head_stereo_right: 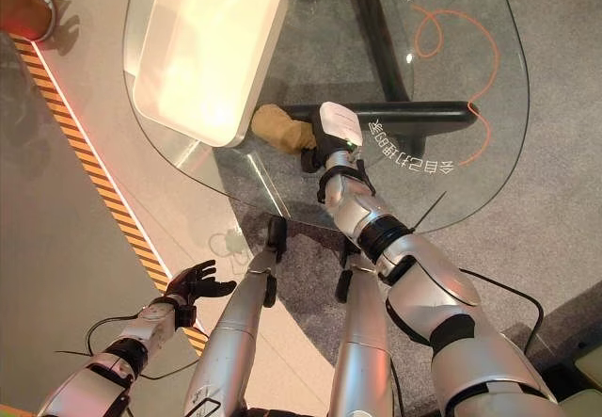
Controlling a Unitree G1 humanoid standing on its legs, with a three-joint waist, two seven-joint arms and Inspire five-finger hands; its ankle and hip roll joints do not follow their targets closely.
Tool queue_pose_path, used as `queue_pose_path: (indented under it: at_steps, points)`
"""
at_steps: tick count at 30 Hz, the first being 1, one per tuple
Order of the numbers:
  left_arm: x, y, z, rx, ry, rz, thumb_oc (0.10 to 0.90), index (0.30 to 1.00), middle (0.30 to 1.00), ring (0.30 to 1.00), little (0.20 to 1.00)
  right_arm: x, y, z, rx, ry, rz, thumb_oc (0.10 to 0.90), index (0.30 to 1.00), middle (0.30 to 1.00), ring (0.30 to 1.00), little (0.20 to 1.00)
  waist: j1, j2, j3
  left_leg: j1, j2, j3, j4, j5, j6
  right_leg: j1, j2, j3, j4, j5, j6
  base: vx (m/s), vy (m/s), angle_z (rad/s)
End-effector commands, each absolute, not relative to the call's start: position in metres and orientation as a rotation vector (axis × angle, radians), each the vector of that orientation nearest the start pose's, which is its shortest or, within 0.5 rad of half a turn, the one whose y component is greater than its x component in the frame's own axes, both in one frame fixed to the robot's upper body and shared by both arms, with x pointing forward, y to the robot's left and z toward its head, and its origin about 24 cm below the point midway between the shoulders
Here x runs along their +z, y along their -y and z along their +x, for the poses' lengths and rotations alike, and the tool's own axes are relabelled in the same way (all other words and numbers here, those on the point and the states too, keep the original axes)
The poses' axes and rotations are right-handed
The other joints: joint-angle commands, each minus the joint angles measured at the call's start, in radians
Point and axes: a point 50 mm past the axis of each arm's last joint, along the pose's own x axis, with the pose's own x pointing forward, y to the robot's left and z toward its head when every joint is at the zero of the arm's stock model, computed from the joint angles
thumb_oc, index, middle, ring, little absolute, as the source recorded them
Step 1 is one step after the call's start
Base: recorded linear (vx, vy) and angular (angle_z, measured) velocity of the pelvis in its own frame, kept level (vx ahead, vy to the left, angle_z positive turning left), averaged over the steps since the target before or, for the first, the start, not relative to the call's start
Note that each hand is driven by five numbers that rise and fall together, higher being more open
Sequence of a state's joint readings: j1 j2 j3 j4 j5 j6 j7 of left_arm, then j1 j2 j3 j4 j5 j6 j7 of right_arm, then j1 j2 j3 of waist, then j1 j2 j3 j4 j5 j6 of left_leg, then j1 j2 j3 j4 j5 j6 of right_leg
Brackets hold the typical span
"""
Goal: Wipe the table with a cloth and put it in the basket.
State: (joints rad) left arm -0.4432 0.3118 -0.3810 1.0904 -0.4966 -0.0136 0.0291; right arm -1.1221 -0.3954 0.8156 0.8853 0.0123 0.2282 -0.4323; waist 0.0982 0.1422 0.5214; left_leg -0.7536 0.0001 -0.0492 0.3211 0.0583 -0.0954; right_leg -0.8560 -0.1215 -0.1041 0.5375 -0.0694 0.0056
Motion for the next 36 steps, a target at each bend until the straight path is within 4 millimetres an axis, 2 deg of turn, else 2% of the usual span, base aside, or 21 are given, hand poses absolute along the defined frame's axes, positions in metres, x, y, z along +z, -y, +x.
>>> queue_pose_path:
  at_steps: [1, 3, 4, 9, 19, 26, 27, 29, 30, 31, 32, 33, 34, 36]
  points:
    - [-0.085, -0.222, 0.258, 0.079, -0.769, 0.107, 0.800, 0.900, 0.900, 0.900, 0.900, 0.232, 0.212, 0.414, -0.618, 0.178, -0.995, 0.100, 0.300, 0.300, 0.300, 0.200, -0.005, 0.007, -0.001, 0.002, -0.057, 0.084, 0.062, -0.062, 0.071, 0.039, 0.046, -0.045, -0.035, -0.005, 0.017, 0.00, 0.000, 0.00]
    - [-0.085, -0.222, 0.258, 0.080, -0.768, 0.105, 0.800, 0.900, 0.900, 0.900, 0.900, 0.236, 0.223, 0.412, -0.661, 0.168, -0.988, 0.100, 0.300, 0.300, 0.300, 0.200, -0.004, 0.008, -0.001, 0.000, -0.057, 0.084, 0.066, -0.064, 0.073, 0.037, 0.046, -0.045, -0.030, -0.007, 0.017, 0.00, 0.000, 0.00]
    - [-0.084, -0.222, 0.258, 0.081, -0.769, 0.104, 0.800, 0.900, 0.900, 0.900, 0.900, 0.240, 0.235, 0.410, -0.708, 0.153, -0.983, 0.100, 0.300, 0.300, 0.300, 0.200, -0.006, 0.009, -0.001, 0.001, -0.058, 0.084, 0.066, -0.067, 0.075, 0.036, 0.046, -0.045, -0.028, -0.009, 0.016, 0.00, 0.000, 0.00]
    - [-0.083, -0.226, 0.259, 0.084, -0.769, 0.097, 0.800, 0.900, 0.900, 0.900, 0.900, 0.246, 0.256, 0.404, -0.784, 0.131, -0.973, 0.100, 0.300, 0.300, 0.300, 0.200, -0.009, 0.012, -0.001, -0.006, -0.058, 0.083, 0.073, -0.071, 0.079, 0.029, 0.046, -0.043, -0.023, -0.014, 0.013, 0.00, 0.003, 0.01]
    - [-0.083, -0.233, 0.254, 0.097, -0.774, 0.091, 0.800, 0.900, 0.900, 0.900, 0.900, 0.244, 0.301, 0.388, -0.957, 0.070, -0.892, 0.100, 0.300, 0.300, 0.300, 0.200, -0.016, 0.007, -0.001, -0.013, -0.053, 0.081, 0.081, -0.081, 0.084, 0.026, 0.048, -0.041, -0.018, -0.022, 0.011, 0.00, 0.000, 0.00]
    - [-0.078, -0.240, 0.258, 0.104, -0.773, 0.096, 0.800, 0.900, 0.900, 0.900, 0.900, 0.241, 0.326, 0.377, -1.051, 0.026, -0.830, 0.100, 0.300, 0.300, 0.300, 0.200, -0.016, -0.001, -0.001, -0.022, -0.053, 0.075, 0.089, -0.085, 0.090, 0.024, 0.052, -0.042, -0.015, -0.020, 0.011, -0.01, -0.010, 0.01]
    - [-0.075, -0.240, 0.262, 0.107, -0.761, 0.096, 0.800, 0.900, 0.900, 0.900, 0.900, 0.245, 0.326, 0.376, -1.060, 0.035, -0.820, 0.100, 0.300, 0.300, 0.300, 0.200, -0.016, -0.002, -0.001, -0.046, -0.052, 0.078, 0.081, -0.053, 0.094, 0.003, 0.051, -0.050, -0.029, 0.012, 0.004, -0.06, -0.008, 0.00]
    - [-0.074, -0.244, 0.262, 0.111, -0.762, 0.096, 0.800, 0.900, 0.900, 0.900, 0.900, 0.244, 0.331, 0.374, -1.075, 0.031, -0.813, 0.100, 0.300, 0.300, 0.300, 0.200, -0.018, -0.004, -0.001, -0.047, -0.051, 0.077, 0.082, -0.055, 0.095, 0.003, 0.052, -0.051, -0.028, 0.011, 0.005, 0.00, -0.011, 0.00]
    - [-0.077, -0.244, 0.258, 0.111, -0.773, 0.097, 0.800, 0.900, 0.900, 0.900, 0.900, 0.240, 0.333, 0.373, -1.075, 0.020, -0.818, 0.100, 0.300, 0.300, 0.300, 0.200, -0.018, -0.004, -0.001, -0.023, -0.052, 0.073, 0.091, -0.087, 0.090, 0.024, 0.053, -0.042, -0.014, -0.021, 0.013, 0.00, 0.000, 0.00]
    - [-0.074, -0.245, 0.261, 0.115, -0.762, 0.095, 0.800, 0.900, 0.900, 0.900, 0.900, 0.244, 0.334, 0.372, -1.087, 0.029, -0.806, 0.100, 0.300, 0.300, 0.300, 0.200, -0.019, -0.006, -0.001, -0.048, -0.050, 0.076, 0.083, -0.055, 0.095, 0.003, 0.053, -0.049, -0.027, 0.011, 0.005, 0.00, 0.000, 0.00]
    - [-0.074, -0.246, 0.261, 0.117, -0.763, 0.095, 0.800, 0.900, 0.900, 0.900, 0.900, 0.244, 0.335, 0.371, -1.095, 0.025, -0.798, 0.100, 0.300, 0.300, 0.300, 0.200, -0.020, -0.008, -0.001, -0.048, -0.050, 0.075, 0.083, -0.056, 0.095, 0.003, 0.054, -0.049, -0.027, 0.011, 0.005, 0.00, 0.000, 0.00]
    - [-0.077, -0.247, 0.257, 0.116, -0.774, 0.097, 0.800, 0.900, 0.900, 0.900, 0.900, 0.240, 0.338, 0.370, -1.097, 0.012, -0.800, 0.100, 0.300, 0.300, 0.300, 0.200, -0.020, -0.008, -0.001, -0.024, -0.051, 0.071, 0.092, -0.088, 0.090, 0.024, 0.055, -0.041, -0.013, -0.021, 0.013, 0.00, 0.000, 0.00]
    - [-0.073, -0.249, 0.261, 0.117, -0.762, 0.097, 0.800, 0.900, 0.900, 0.900, 0.900, 0.244, 0.340, 0.369, -1.111, 0.016, -0.787, 0.100, 0.300, 0.300, 0.300, 0.200, -0.020, -0.010, -0.001, -0.049, -0.049, 0.074, 0.085, -0.057, 0.095, 0.002, 0.055, -0.049, -0.026, 0.010, 0.005, 0.00, 0.000, 0.00]
    - [-0.073, -0.249, 0.261, 0.119, -0.763, 0.098, 0.800, 0.900, 0.900, 0.900, 0.900, 0.242, 0.343, 0.367, -1.123, 0.008, -0.777, 0.100, 0.300, 0.300, 0.300, 0.200, -0.021, -0.012, -0.001, -0.051, -0.050, 0.072, 0.087, -0.058, 0.097, 0.003, 0.056, -0.049, -0.026, 0.010, 0.005, -0.03, -0.009, 0.00]
